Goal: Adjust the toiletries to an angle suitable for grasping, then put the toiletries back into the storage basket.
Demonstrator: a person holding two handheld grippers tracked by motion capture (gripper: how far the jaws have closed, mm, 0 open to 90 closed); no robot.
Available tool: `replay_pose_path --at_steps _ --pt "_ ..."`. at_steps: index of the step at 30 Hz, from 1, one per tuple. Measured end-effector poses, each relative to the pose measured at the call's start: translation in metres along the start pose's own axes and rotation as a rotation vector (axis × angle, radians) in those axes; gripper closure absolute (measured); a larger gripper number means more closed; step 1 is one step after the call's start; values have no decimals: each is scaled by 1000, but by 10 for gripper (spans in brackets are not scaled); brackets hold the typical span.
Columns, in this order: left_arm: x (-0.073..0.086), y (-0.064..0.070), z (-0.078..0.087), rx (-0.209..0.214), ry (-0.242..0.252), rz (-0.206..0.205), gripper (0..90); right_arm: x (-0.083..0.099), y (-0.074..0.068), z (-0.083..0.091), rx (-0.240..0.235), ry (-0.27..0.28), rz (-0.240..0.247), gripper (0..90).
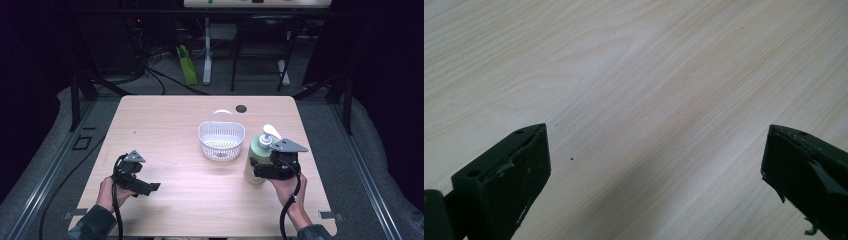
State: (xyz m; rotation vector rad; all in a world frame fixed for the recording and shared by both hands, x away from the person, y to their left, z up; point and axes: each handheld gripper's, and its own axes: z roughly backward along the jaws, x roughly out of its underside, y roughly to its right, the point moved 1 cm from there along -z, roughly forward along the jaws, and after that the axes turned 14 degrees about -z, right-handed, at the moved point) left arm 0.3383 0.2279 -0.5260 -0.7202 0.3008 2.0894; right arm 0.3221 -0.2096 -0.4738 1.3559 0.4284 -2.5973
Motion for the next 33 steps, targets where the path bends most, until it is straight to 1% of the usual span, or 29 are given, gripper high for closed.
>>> replay_pose_path --at_steps 2,4,5,10,14,17,21,26,27,28,29,31,33 --pt "0 -1 0 1 -1 0 0 0 0 1 -11 -8 4 30" --pt "0 0 0 1 -2 0 0 -1 -1 2 -14 -2 11 27" --pt "0 0 0 1 -3 -1 0 -1 -2 4 -22 -5 14 7" --pt "0 -1 1 1 -3 -1 0 -2 -1 9 -40 1 10 0" --pt "1 -1 1 0 -1 1 0 -4 4 16 -51 24 -2 0" --pt "1 -1 1 1 -3 -3 0 -5 6 20 -44 45 -4 1" --pt "1 -2 1 1 -2 -1 0 -7 7 25 -49 73 -12 10" --pt "1 -1 1 0 -3 -2 0 -9 6 26 -54 84 -11 13" --pt "1 -1 1 1 -3 -2 0 -10 5 27 -54 98 -6 17" --pt "1 -1 0 0 -3 -2 0 -10 5 27 -54 98 -6 17" --pt "1 -2 1 -8 0 3 0 -11 3 30 -59 117 7 15" --pt "2 -3 0 -13 3 16 0 -14 2 31 -63 133 5 15" --pt "3 -4 1 -10 -1 12 0 -15 1 32 -63 146 9 20"
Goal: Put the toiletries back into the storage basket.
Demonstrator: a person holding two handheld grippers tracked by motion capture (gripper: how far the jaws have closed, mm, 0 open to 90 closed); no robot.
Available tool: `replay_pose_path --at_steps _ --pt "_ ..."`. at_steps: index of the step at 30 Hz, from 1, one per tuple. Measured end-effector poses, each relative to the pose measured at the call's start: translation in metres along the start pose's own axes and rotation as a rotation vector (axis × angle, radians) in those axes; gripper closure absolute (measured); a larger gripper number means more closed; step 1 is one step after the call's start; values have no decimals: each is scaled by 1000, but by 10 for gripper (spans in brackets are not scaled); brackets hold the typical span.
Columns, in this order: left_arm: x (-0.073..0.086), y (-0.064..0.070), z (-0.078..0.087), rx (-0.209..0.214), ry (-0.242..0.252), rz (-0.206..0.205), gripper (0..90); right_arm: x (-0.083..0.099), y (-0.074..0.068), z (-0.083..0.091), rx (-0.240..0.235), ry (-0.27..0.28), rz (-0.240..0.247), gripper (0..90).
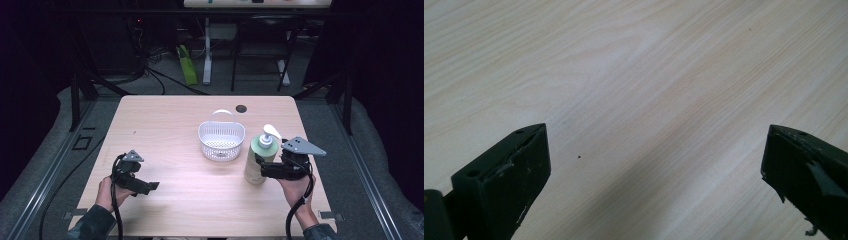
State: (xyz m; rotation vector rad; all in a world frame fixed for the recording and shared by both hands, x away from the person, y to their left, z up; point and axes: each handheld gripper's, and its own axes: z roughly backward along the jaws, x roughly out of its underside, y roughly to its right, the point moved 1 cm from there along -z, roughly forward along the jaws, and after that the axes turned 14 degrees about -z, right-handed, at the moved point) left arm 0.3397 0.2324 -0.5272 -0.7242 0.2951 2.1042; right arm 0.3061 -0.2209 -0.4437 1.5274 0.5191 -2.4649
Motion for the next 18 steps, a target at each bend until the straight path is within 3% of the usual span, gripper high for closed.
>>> replay_pose_path --at_steps 12,18 --pt "-1 2 1 -12 7 5 0 -15 1 3 3 56 -21 22" --pt "0 2 1 -6 -2 3 0 -16 1 -1 0 53 -16 0"
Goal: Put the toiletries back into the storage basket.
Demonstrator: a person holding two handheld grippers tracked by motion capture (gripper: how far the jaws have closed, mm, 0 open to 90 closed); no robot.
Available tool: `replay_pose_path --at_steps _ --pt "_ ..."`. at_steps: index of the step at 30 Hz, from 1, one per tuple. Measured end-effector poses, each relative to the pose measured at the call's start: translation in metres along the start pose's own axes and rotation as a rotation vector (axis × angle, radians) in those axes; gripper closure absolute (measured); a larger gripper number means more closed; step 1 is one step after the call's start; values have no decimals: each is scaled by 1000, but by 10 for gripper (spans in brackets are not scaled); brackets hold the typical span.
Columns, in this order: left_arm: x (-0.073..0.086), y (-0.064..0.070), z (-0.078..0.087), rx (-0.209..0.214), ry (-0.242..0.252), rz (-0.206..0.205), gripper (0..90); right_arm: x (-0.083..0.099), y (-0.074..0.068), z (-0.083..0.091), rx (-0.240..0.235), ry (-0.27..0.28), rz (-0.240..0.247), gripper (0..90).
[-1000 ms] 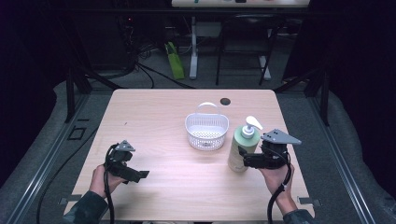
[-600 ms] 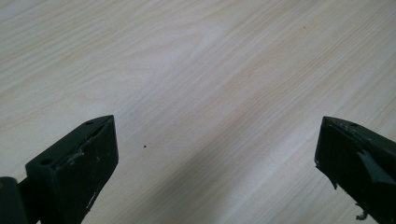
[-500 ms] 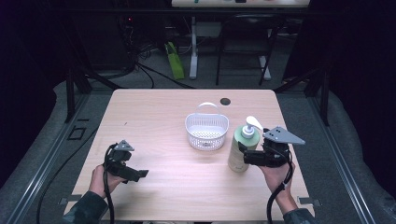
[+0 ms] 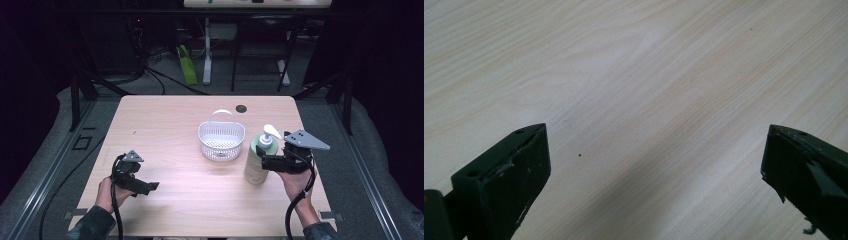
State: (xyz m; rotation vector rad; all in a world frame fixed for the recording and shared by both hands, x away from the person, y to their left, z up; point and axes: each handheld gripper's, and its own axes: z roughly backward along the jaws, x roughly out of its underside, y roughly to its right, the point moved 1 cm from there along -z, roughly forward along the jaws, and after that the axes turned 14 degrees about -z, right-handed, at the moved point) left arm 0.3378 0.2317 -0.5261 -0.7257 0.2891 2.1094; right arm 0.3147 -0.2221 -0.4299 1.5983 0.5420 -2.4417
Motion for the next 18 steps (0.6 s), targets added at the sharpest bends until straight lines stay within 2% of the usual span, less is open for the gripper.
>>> replay_pose_path --at_steps 5,6,7,8,9,11,13,14,16,18 --pt "1 0 0 -4 1 -1 0 -4 -2 -6 -5 6 -3 19" --pt "1 0 0 -5 1 1 0 -5 -3 -6 -6 32 -2 147" --pt "1 0 0 -5 1 1 0 -5 -3 -6 -6 32 -2 147" --pt "2 0 0 -1 -2 2 0 -6 -5 -6 -4 42 -3 204" --pt "2 0 0 -1 -2 2 0 -6 -5 -6 -4 42 -3 204" --pt "3 -1 1 0 -5 1 0 -6 -6 -6 1 57 -6 295" --pt "3 0 1 -1 -5 0 0 -6 -5 -5 -15 72 -14 370" --pt "3 0 1 0 -7 0 0 -7 -5 -3 -18 81 -13 442" --pt "3 0 1 0 -7 1 0 -7 -5 -2 -21 100 -13 500" --pt "3 0 1 0 -9 0 0 -7 -5 -2 -29 99 -10 515"
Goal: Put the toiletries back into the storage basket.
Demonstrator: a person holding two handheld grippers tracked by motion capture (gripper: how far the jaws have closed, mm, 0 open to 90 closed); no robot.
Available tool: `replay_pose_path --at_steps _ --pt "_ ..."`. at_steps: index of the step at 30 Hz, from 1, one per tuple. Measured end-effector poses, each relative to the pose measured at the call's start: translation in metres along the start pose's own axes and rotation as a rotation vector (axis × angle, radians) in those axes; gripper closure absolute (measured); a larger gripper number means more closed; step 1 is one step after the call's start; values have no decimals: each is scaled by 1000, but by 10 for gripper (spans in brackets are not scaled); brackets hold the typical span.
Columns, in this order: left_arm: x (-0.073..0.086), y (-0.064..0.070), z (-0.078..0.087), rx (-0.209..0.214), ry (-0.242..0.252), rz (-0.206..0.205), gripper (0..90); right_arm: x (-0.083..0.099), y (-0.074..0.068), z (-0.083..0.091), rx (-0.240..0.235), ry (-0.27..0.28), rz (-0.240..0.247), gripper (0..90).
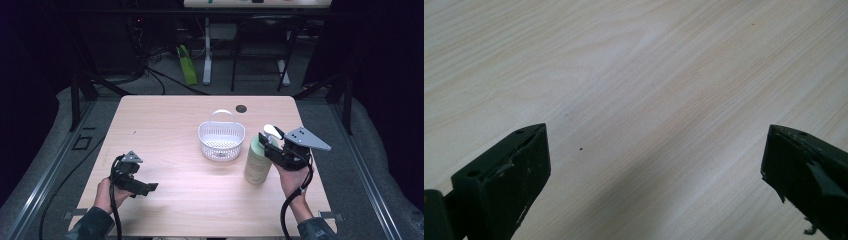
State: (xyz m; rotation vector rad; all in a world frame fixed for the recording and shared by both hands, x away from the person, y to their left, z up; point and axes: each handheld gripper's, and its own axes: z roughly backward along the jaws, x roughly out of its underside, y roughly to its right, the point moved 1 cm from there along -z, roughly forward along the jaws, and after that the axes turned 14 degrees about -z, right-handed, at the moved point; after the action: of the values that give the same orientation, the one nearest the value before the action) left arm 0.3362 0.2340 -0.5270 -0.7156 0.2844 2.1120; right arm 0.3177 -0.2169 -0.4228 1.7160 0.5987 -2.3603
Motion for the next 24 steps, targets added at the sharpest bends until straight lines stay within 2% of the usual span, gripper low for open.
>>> replay_pose_path --at_steps 2,3,4,8,14,24 --pt "0 0 -1 1 -3 -3 0 0 0 1 -2 12 -5 588" --pt "0 0 -1 0 -4 -3 0 0 0 1 -2 12 -5 588" --pt "0 1 -1 0 -3 -4 0 0 0 1 6 21 -6 624" --pt "0 0 -1 -3 -6 -2 0 1 -1 1 6 29 -2 655" --pt "0 0 -1 -3 -7 -6 0 1 0 1 -9 33 -19 672" --pt "0 1 -2 -9 -9 -6 0 0 1 1 -21 35 -21 675"
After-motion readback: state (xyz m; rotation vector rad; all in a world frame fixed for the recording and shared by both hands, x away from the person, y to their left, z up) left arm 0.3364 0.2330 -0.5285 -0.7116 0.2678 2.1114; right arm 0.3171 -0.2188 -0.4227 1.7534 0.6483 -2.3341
